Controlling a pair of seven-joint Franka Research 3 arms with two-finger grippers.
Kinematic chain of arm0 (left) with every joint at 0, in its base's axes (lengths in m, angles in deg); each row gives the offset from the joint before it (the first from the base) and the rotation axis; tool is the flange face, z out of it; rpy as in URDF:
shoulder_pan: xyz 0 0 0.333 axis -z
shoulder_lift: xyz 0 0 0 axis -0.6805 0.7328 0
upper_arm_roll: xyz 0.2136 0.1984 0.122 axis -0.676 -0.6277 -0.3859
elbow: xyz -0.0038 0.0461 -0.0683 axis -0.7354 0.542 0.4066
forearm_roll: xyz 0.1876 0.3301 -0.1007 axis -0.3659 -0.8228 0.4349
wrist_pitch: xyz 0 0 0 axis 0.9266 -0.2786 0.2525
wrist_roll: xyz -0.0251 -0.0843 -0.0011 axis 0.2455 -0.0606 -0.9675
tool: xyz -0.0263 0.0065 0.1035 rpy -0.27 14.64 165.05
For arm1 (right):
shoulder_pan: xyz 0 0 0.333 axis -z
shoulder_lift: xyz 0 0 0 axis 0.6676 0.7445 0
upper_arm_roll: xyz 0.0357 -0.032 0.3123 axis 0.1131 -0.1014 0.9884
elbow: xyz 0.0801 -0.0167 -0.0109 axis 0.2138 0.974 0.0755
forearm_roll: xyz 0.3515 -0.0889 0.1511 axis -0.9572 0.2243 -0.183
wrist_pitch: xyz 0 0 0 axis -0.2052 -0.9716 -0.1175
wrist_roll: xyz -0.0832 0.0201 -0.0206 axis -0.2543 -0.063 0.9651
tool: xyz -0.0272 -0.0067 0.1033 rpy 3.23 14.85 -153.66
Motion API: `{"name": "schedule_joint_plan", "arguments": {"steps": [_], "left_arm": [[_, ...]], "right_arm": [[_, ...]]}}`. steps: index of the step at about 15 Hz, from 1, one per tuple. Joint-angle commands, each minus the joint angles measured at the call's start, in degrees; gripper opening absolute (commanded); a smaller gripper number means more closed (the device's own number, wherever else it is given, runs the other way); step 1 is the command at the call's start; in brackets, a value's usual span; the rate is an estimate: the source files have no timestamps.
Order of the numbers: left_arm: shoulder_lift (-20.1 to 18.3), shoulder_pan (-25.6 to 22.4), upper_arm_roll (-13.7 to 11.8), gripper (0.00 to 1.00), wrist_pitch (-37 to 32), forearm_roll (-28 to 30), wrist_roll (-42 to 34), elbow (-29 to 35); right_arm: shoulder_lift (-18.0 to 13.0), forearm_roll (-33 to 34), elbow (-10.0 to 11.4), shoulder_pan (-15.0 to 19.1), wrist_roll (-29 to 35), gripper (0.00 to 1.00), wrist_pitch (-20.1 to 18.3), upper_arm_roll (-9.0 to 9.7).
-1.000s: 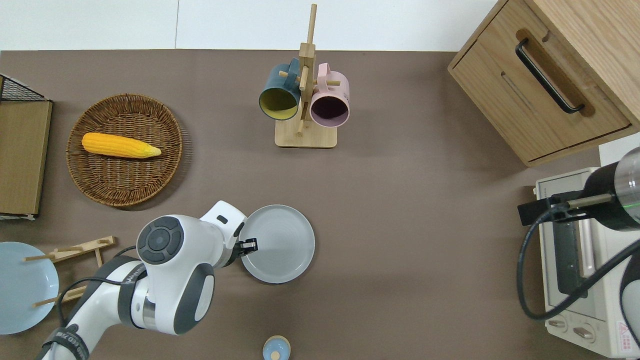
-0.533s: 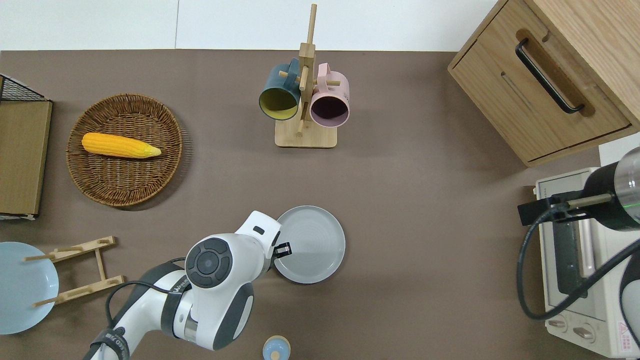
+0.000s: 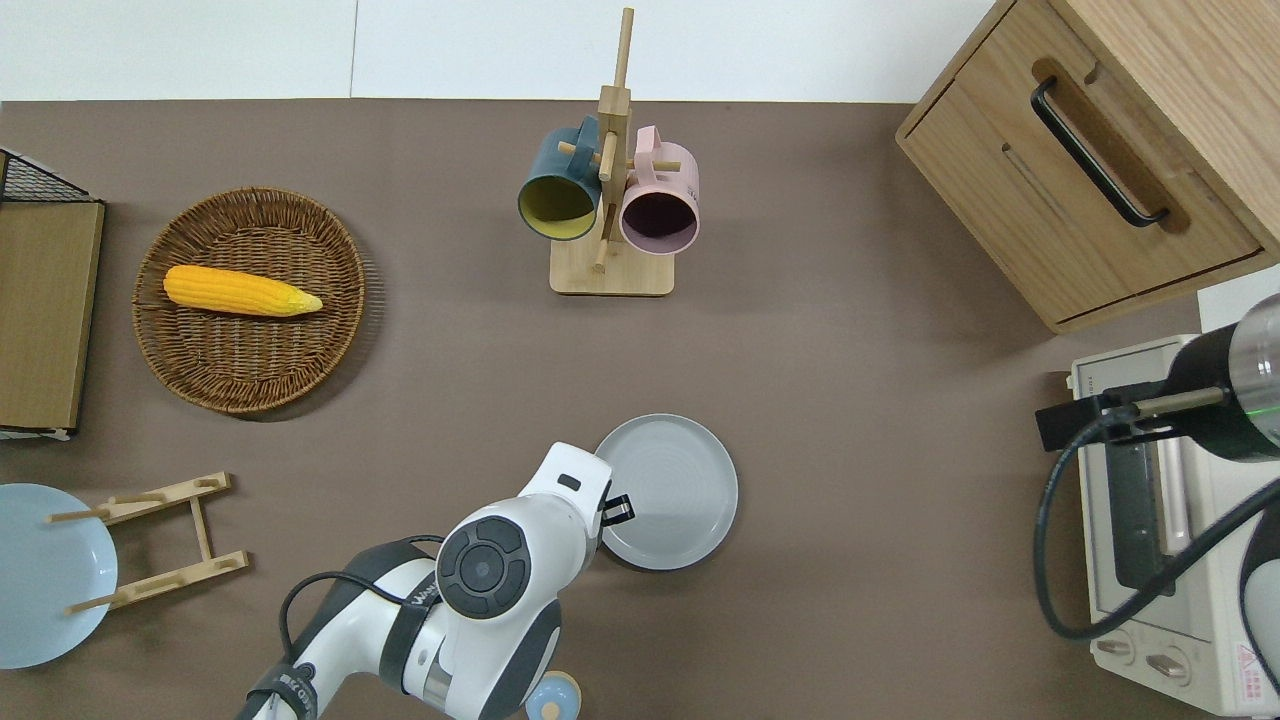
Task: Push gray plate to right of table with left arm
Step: 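Push the gray plate with the left gripper toward the toaster oven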
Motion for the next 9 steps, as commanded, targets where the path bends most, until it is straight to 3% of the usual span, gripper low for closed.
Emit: {"name": "schedule_joint_plan", "arguments": {"steps": [1,9], "left_arm": [[3.1,1.2,2.3,0.0,1.6,0.9,3.5,-1.6],[4.8,1.8,4.8,0.0,2.1,0.7,7.9,-4.8]], "right_arm": [[-0.6,0.0,0.2,0.5,-0.4,0.996,-0.7,0.3],[-0.6,0.0,0.2,0.5,-0.4,0.996,-0.7,0.3]]}}
